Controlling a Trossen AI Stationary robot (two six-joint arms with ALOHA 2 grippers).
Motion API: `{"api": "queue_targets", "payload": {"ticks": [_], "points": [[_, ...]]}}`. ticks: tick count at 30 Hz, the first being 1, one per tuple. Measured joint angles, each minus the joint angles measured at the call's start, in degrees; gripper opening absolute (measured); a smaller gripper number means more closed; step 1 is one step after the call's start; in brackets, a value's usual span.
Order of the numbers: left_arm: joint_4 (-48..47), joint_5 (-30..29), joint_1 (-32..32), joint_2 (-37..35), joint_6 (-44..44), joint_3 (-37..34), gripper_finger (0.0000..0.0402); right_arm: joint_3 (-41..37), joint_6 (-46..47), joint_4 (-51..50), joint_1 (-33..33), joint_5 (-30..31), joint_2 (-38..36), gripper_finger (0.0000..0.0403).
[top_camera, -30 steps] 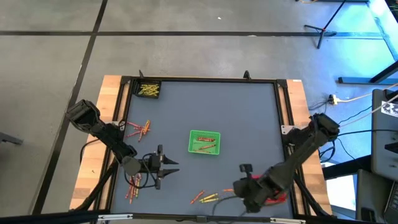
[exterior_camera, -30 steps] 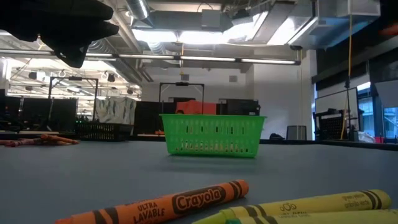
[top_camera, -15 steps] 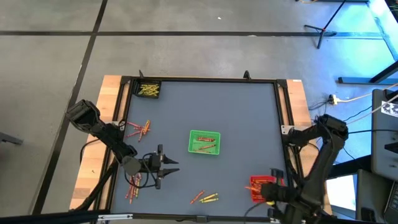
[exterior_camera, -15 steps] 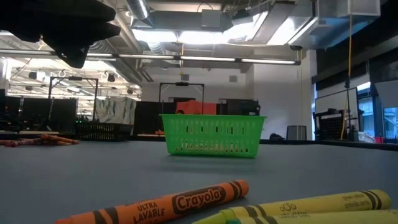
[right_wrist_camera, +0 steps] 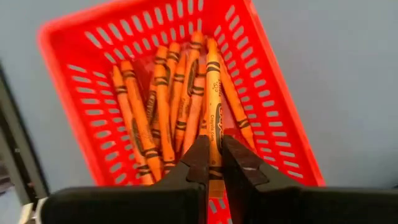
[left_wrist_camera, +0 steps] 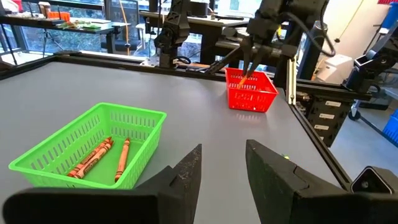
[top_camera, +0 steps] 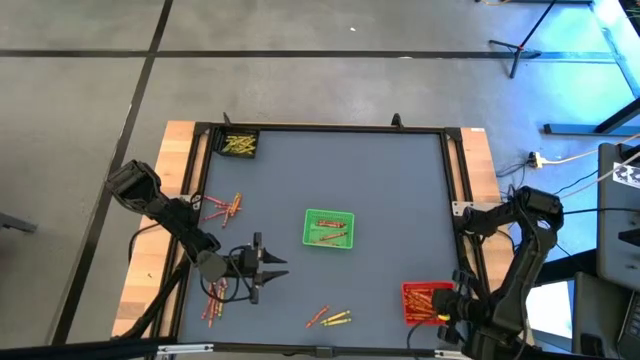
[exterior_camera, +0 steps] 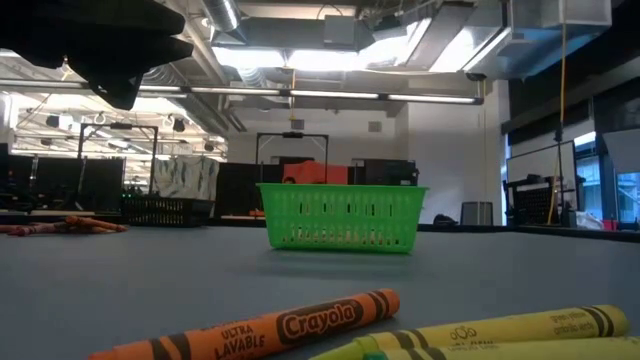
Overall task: Sort crayons
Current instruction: Put the orange crayon into the red bin
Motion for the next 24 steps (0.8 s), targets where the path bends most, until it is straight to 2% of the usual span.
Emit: {"api": "queue_targets", "payload": {"ticks": [6,10,19,24], "points": [[-0.15,-0.01,0.00,-0.01,0.00,0.00,0.0110,-4.40,0.27,5.59,-0.41,-2.94,0.04,0.0026],[-0.13,-0.01,0.00,-0.01,0.00,0.00,0.0110,-4.71,1.80,6.27,-0.54,-3.82,0.04,0.0035],[-0.11,-0.01,0.02,0.01,-0.01,0.00,0.0110,-1.02,-2.44,1.51,-2.23,-5.42,0.04,0.0142],[-0.09,-0.01,0.00,-0.01,0.00,0.00,0.0110,4.38,-9.08,-1.48,-6.70,-1.75,0.02,0.0167]]}}
